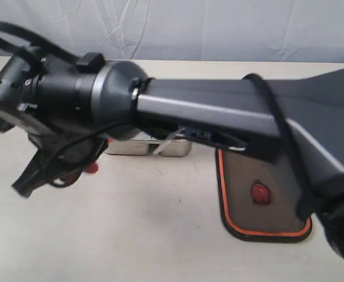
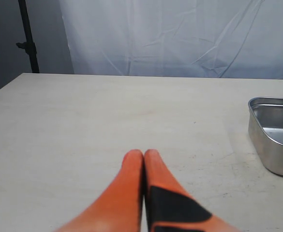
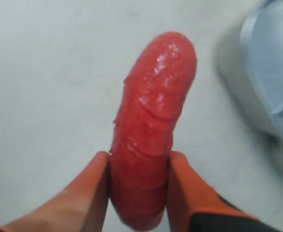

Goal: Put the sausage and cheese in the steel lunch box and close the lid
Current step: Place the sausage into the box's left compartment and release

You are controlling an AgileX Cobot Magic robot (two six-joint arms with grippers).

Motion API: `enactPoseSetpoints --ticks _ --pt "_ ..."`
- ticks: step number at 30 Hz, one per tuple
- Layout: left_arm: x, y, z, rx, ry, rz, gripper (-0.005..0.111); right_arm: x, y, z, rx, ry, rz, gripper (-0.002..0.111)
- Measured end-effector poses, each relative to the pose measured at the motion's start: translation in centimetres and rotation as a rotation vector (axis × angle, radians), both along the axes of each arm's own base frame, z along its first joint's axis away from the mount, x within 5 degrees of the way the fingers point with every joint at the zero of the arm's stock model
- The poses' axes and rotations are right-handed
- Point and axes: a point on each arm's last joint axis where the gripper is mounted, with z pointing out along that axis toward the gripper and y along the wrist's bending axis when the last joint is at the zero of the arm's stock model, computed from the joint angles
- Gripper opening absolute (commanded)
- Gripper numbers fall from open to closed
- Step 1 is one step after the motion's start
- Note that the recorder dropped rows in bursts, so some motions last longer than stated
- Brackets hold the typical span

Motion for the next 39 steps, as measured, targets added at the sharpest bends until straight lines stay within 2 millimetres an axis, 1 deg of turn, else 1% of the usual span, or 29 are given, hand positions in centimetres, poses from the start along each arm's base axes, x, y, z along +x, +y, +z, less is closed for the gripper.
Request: enactPoseSetpoints --ticks 1,3,6,7,8,11,13,16,18,22,23,24,25,29,31,33,35,36,37,38,39 --pt "0.0 0.0 0.0 0.000 0.000 0.000 0.000 0.7 -0.4 0.7 0.001 -0.041 -0.015 -0.001" --pt "0.0 0.0 0.0 0.000 0.000 0.000 0.000 3.3 -1.5 1.7 0.006 -0.118 -0.061 -0.001" --pt "0.0 0.0 0.0 0.000 0.000 0.000 0.000 8.4 -3.8 1.8 0.042 -0.135 -0.167 -0.001" --pt "0.0 0.0 0.0 0.000 0.000 0.000 0.000 9.8 -4.4 1.5 0.061 -0.121 -0.192 -0.001" --pt "0.0 0.0 0.0 0.000 0.000 0.000 0.000 11.7 -5.4 1.1 0.079 -0.102 -0.224 -0.001" --pt "0.0 0.0 0.0 0.000 0.000 0.000 0.000 15.3 -7.1 -0.2 0.148 -0.040 -0.259 -0.001" --pt "0.0 0.0 0.0 0.000 0.000 0.000 0.000 16.5 -7.7 -1.1 0.188 0.005 -0.262 -0.001" --pt "0.0 0.0 0.0 0.000 0.000 0.000 0.000 17.1 -7.6 -2.3 0.220 0.054 -0.203 -0.001" --pt "0.0 0.0 0.0 0.000 0.000 0.000 0.000 17.1 -7.2 -2.8 0.223 0.062 -0.148 -0.001" --pt "0.0 0.0 0.0 0.000 0.000 0.000 0.000 16.9 -6.6 -4.2 0.212 0.074 -0.105 -0.001" --pt "0.0 0.0 0.0 0.000 0.000 0.000 0.000 16.8 -6.5 -4.7 0.202 0.080 -0.100 0.002" --pt "0.0 0.0 0.0 0.000 0.000 0.000 0.000 16.8 -6.5 -4.9 0.191 0.088 -0.099 0.006" --pt "0.0 0.0 0.0 0.000 0.000 0.000 0.000 16.8 -6.6 -5.4 0.179 0.097 -0.099 0.013" --pt "0.0 0.0 0.0 0.000 0.000 0.000 0.000 16.8 -6.8 -5.6 0.138 0.089 -0.087 0.052" --pt "0.0 0.0 0.0 0.000 0.000 0.000 0.000 16.8 -6.9 -5.6 0.134 0.084 -0.085 0.064" --pt "0.0 0.0 0.0 0.000 0.000 0.000 0.000 16.8 -6.9 -5.7 0.131 0.084 -0.085 0.063" --pt "0.0 0.0 0.0 0.000 0.000 0.000 0.000 16.5 -7.0 -5.6 0.120 0.121 -0.096 0.063" --pt "0.0 0.0 0.0 0.000 0.000 0.000 0.000 16.1 -7.2 -5.0 0.108 0.150 -0.100 0.062" --pt "0.0 0.0 0.0 0.000 0.000 0.000 0.000 15.9 -7.4 -4.7 0.100 0.166 -0.099 0.055" --pt "0.0 0.0 0.0 0.000 0.000 0.000 0.000 15.4 -7.7 -3.2 0.097 0.192 -0.087 0.051" --pt "0.0 0.0 0.0 0.000 0.000 0.000 0.000 15.1 -7.9 -2.3 0.096 0.199 -0.081 0.042"
